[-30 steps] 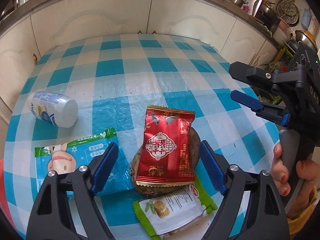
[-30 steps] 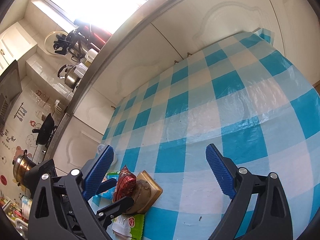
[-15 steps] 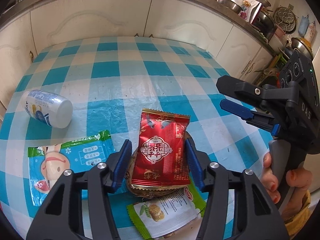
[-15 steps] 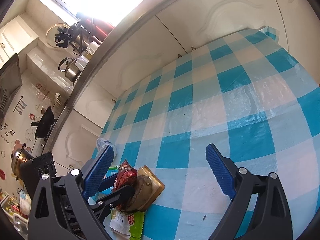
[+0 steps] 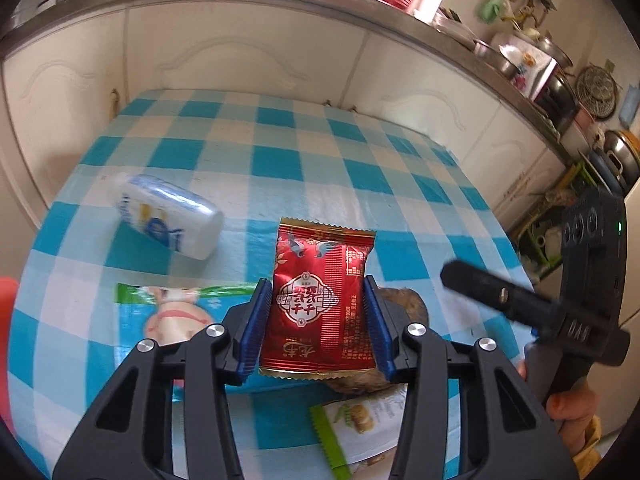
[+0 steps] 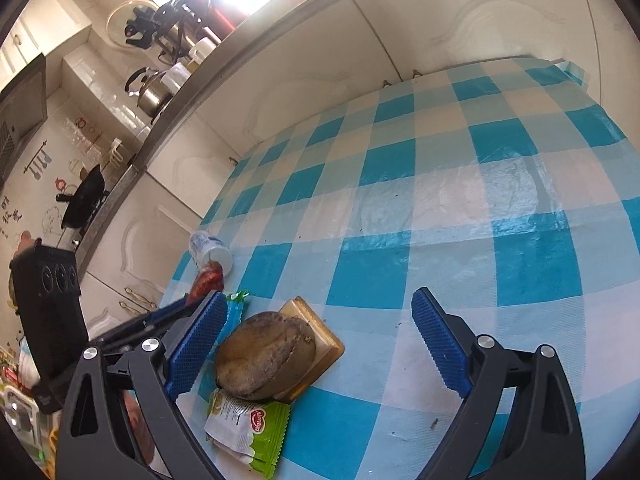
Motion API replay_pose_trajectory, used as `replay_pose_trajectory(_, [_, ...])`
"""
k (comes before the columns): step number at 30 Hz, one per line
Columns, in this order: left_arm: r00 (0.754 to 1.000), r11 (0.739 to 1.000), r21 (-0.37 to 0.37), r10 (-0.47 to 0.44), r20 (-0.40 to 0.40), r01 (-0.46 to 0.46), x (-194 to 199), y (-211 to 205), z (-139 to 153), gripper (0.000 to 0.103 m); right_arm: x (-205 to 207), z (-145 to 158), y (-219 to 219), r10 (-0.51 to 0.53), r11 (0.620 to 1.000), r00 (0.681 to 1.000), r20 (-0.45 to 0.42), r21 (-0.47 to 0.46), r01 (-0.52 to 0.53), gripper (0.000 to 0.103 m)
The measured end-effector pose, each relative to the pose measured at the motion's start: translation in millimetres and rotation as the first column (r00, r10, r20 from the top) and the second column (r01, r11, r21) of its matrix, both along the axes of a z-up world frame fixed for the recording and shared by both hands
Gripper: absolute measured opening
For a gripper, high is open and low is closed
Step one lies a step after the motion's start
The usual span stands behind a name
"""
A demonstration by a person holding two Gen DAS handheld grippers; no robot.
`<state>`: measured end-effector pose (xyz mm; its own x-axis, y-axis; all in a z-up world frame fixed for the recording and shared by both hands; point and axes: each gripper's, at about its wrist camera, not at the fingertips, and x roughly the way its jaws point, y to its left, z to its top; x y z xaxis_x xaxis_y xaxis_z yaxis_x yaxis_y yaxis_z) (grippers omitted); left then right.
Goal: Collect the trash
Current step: 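Grasp the second brown round disc with the right gripper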
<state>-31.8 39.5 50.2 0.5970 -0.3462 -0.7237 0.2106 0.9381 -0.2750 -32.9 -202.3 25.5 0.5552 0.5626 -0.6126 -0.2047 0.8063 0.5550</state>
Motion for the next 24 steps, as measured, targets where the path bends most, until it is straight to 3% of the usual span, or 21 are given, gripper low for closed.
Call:
replay_pose_trajectory(6, [0.996,0.997,-0.023,0.08,0.027,-0.079,-8,30,11,0.047,-8,0,34,0.102,0.99,0.995,0.02,-0.102,-0.099,0.092])
replay_pose_trajectory(12, [0.994,0.994,-0.031,0.103,0.035,-0.102,-14,45,14,0.047,-17,0,67,0.189,0.955,0.981,0.043,-0.24,-0.173,0.092])
replay_pose_trajectory(24, [0.994,0.993,-0.052,0.106,0.03,-0.104,-18,55,10,0.047,-26,-4,99,0.236,0.885,0.969,0.071,-0.428,-0.184,0.094])
